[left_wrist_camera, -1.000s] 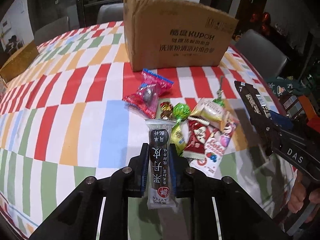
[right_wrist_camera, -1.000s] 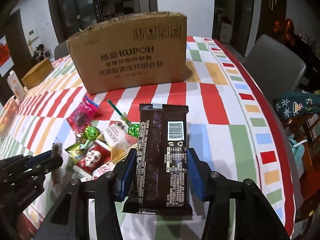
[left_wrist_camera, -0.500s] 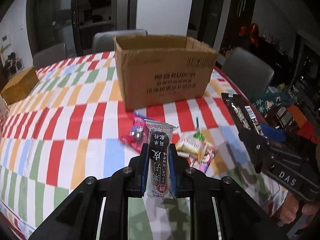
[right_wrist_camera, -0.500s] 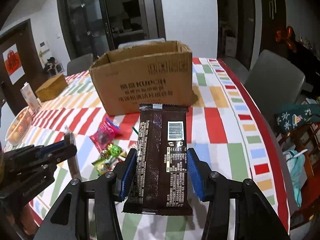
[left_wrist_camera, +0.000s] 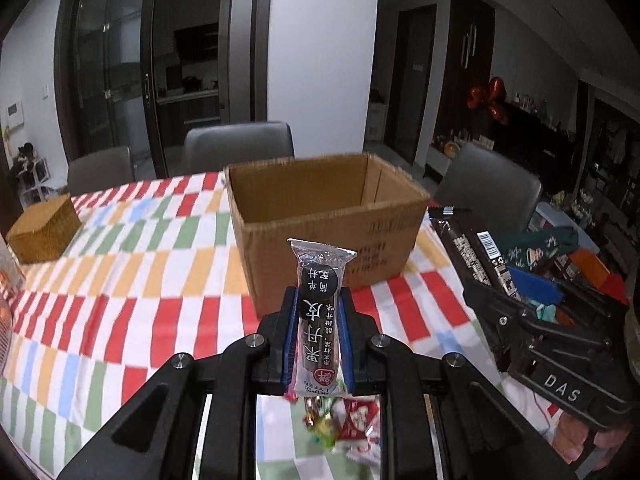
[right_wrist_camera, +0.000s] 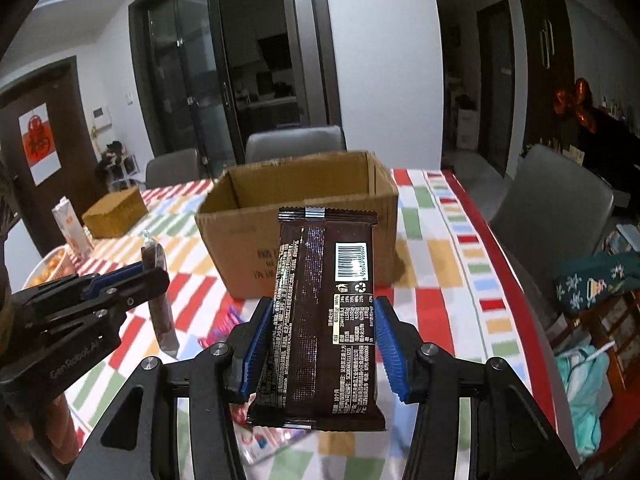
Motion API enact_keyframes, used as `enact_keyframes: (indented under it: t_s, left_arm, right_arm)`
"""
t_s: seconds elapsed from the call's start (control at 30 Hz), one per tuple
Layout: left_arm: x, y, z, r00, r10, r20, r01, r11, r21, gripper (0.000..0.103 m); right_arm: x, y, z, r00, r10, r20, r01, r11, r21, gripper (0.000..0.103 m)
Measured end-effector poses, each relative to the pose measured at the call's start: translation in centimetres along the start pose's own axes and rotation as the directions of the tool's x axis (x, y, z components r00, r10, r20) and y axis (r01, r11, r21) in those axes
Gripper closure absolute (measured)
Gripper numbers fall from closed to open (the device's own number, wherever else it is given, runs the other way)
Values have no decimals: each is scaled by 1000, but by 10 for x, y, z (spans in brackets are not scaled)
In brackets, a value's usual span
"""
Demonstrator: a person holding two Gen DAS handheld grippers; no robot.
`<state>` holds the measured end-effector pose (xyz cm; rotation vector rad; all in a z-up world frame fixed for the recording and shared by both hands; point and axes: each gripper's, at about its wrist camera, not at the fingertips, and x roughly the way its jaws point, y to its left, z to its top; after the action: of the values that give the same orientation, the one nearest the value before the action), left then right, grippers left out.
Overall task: Organize snacks
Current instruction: 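Lift both snacks over the cardboard box and open both tools to release them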
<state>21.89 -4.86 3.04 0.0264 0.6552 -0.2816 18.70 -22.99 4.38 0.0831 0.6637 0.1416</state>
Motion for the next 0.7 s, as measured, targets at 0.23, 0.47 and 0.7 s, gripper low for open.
enact_keyframes:
  t_s: [0.23,0.47,0.7]
  left_arm:
    - [-3,6,40,998,9,63,-10,1000,25,83]
    - [0,12,76,992,36,119,-43,998,53,83]
    - [21,18,101,995,25,101,-31,998,57,83]
  right_arm:
    - [6,4,32,998,23,51,-22,1000,-9,52]
    - [18,5,68,995,38,97,-35,999,-33,52]
    - [36,3,98,993,54,103,-50,998,-41,52]
